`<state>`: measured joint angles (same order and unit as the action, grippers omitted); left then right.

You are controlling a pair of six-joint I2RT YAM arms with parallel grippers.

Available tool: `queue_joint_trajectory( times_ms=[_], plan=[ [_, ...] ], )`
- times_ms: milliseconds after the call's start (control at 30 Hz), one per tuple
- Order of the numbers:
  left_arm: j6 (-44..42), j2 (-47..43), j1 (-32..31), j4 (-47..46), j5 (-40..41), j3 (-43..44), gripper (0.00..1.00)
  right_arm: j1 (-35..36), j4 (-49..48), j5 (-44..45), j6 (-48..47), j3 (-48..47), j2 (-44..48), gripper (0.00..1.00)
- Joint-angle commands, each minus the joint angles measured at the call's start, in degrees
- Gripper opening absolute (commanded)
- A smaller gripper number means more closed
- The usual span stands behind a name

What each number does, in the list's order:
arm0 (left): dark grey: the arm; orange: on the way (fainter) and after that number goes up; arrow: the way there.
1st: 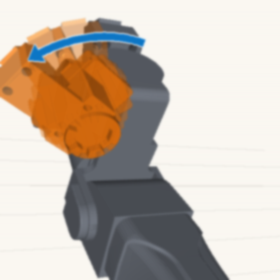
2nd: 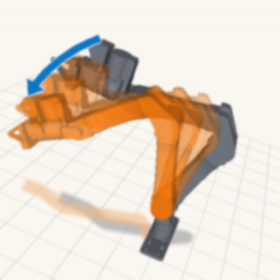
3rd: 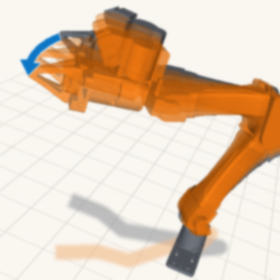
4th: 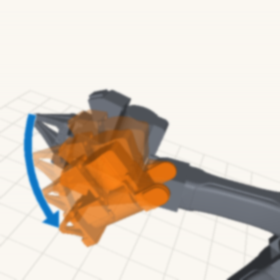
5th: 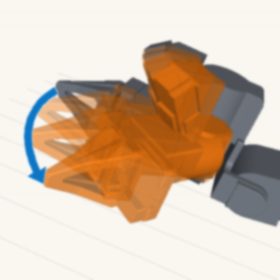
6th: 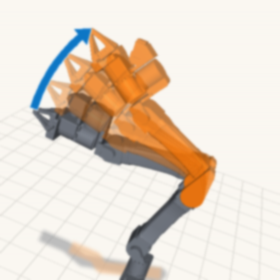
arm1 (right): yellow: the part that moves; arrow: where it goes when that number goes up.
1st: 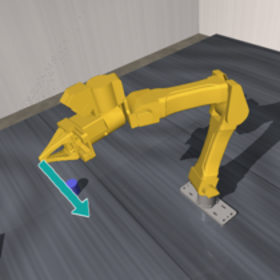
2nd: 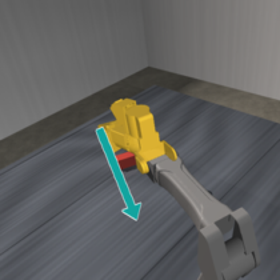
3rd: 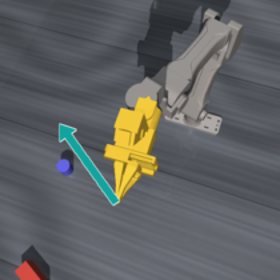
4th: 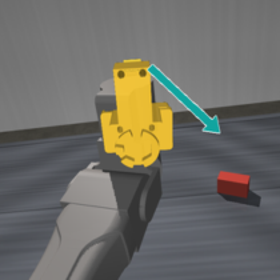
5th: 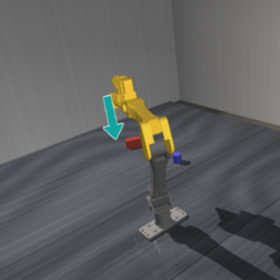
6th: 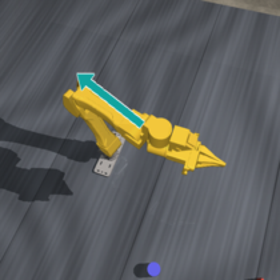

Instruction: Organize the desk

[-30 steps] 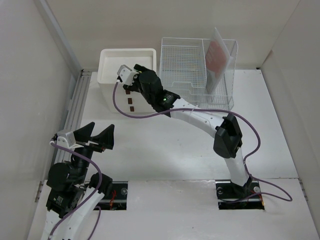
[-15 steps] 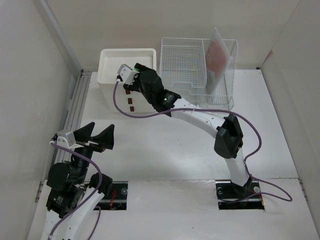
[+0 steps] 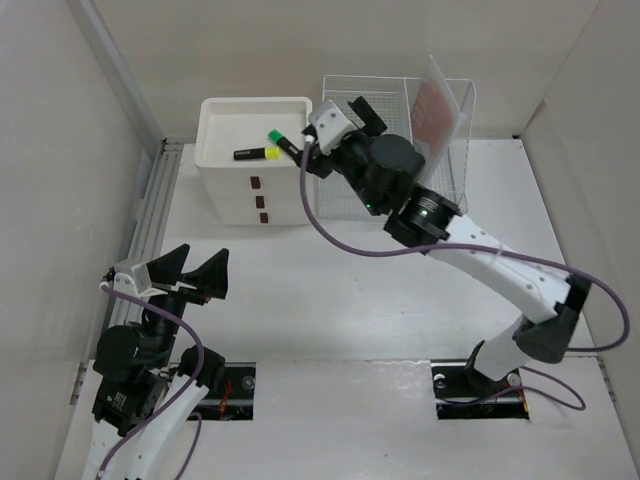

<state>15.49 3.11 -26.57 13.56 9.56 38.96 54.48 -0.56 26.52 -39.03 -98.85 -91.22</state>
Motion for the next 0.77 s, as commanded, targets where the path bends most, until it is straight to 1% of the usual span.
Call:
queue_joint_trajectory(
  times_ms=[0, 67, 100, 133, 200, 267, 333, 367, 433, 467, 500, 600, 667, 700, 733],
  plan=[
    [0.16, 0.31, -0.24, -2.05, -0.15, -0.02, 1.0, 0.45, 7.99, -1.9, 6.76, 5.05, 5.86, 1.0],
    [0.16, 0.31, -0.24, -2.05, -0.16, -0.02, 1.0, 0.45, 9.52, -4.8, 6.77, 9.44, 11.75, 1.0],
    [0.16, 0.31, -0.24, -2.05, -0.16, -0.02, 1.0, 0.45, 9.52, -4.81, 6.77, 14.68, 13.85, 1.0],
    [0.16, 0.31, -0.24, -2.05, -0.16, -0.02, 1.0, -0.07, 8.39, -6.21, 5.46, 17.52, 18.66, 1.0],
    [0.16, 0.92, -0.24, -2.05, -0.69, -0.02, 1.0, -4.1, 6.98, -10.77, 5.45, 24.36, 23.17, 1.0],
    [0.16, 1.54, -0.24, -2.05, -0.69, -0.02, 1.0, -7.01, 6.97, -13.24, 7.64, 27.38, 27.56, 1.0],
    [0.16, 1.54, -0.24, -2.05, -0.69, -0.02, 1.0, -8.95, 6.97, -13.25, 9.66, 31.5, 29.34, 1.0],
    [0.16, 2.15, -0.24, -2.05, -0.69, -0.02, 1.0, -8.95, 6.97, -12.64, 12.72, 32.74, 29.87, 1.0],
    [0.16, 2.16, -0.24, -2.05, -0.69, -0.55, 1.0, -9.57, 6.28, -8.43, 17.2, 36.16, 30.39, 1.0],
    [0.16, 2.68, -0.24, -2.05, -0.69, -0.55, 1.0, -10.18, 5.57, -7.72, 20.71, 37.4, 30.4, 1.0],
    [0.16, 2.69, -0.24, -2.05, -0.69, -0.55, 1.0, -10.18, 5.57, -7.19, 21.79, 38.54, 30.4, 1.0],
    [0.16, 3.39, -0.24, -2.05, -0.16, -0.55, 1.0, -11.76, 3.55, -7.19, 21.28, 42.85, 30.4, 1.0],
    [0.16, 4.0, -0.24, -2.05, -0.16, -0.55, 1.0, -12.29, 3.55, -6.14, 17.51, 44.43, 30.4, 1.0],
    [0.16, 4.0, -0.24, -2.05, -0.16, -0.55, 1.0, -12.99, 1.98, -6.13, 18.28, 45.14, 32.84, 1.0],
    [0.16, 4.0, -0.24, -2.05, -0.16, -0.55, 1.0, -13.78, 1.96, -9.87, 18.89, 45.15, 34.08, 1.0]
  ],
)
